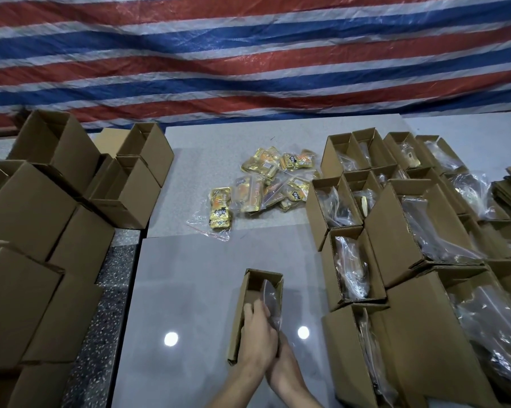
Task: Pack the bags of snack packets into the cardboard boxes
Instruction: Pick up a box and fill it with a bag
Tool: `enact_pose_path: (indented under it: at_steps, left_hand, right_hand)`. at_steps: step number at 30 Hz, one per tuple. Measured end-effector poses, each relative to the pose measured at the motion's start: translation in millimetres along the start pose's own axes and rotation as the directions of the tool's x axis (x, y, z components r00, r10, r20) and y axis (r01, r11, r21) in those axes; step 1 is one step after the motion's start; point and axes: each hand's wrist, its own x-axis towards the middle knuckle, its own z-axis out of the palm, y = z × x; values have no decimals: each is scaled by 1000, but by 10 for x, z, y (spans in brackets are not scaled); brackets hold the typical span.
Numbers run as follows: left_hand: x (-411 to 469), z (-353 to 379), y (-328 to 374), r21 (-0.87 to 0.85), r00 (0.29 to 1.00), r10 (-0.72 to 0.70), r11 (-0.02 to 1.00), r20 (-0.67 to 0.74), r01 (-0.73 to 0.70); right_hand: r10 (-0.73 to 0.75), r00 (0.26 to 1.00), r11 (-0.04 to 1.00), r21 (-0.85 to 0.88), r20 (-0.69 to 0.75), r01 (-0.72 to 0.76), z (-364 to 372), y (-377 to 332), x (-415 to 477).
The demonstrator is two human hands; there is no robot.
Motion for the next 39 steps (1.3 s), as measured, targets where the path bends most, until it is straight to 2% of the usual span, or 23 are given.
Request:
enact_pose_path:
  at_steps: [3, 6, 9, 11, 14, 16, 20, 25, 28, 32, 36, 39]
  left_hand:
    - [99, 55, -123, 89, 997, -38, 995, 70, 32]
    - [229, 58, -223, 180, 995, -52, 983, 89, 35]
    - [299, 25, -312, 129, 981, -115, 987, 155, 95]
    - [324, 7, -365, 88, 984, -96, 993, 149, 83]
    - [310, 3, -414, 85, 991, -5, 996, 131, -7]
    - [255, 22, -421, 51, 982, -15, 999, 187, 5]
    - [208, 71, -429, 64, 948, -45, 998, 317, 26]
    - [216, 14, -453, -13, 931, -97, 994, 351, 109]
    - [175, 7, -422, 22, 934, -78, 997, 347, 75]
    - [49, 10, -363, 162, 961, -16, 986, 274, -29]
    - [-7, 7, -310, 377, 936, -102, 926, 337, -34]
    - [71, -57, -305, 280, 898, -124, 960, 422, 2]
  right_hand:
    - [78, 997, 996, 48, -19, -77, 3, -74, -27]
    - [158, 986, 987, 25, 58, -160, -29, -130, -8]
    - [236, 964, 971, 0, 122, -237, -58, -165, 35]
    - [252, 959, 967, 6, 132, -255, -77, -175, 69]
    - [258, 963, 962, 72, 77, -263, -67, -214, 140]
    - [273, 961, 957, 89, 37, -275, -37, -262, 182]
    - [308, 943, 946, -64, -125, -318, -21, -299, 316]
    - [328, 912, 921, -133, -245, -366, -22, -339, 446]
    - [323, 909, 913, -166, -263, -373, -28, -349, 502]
    - [322, 911, 915, -164, -258, -369, -42, -395, 549]
    - [327, 904, 926, -96, -275, -364, -58, -417, 557]
    - [321, 913, 926, -121, -250, -359, -49, -441, 553]
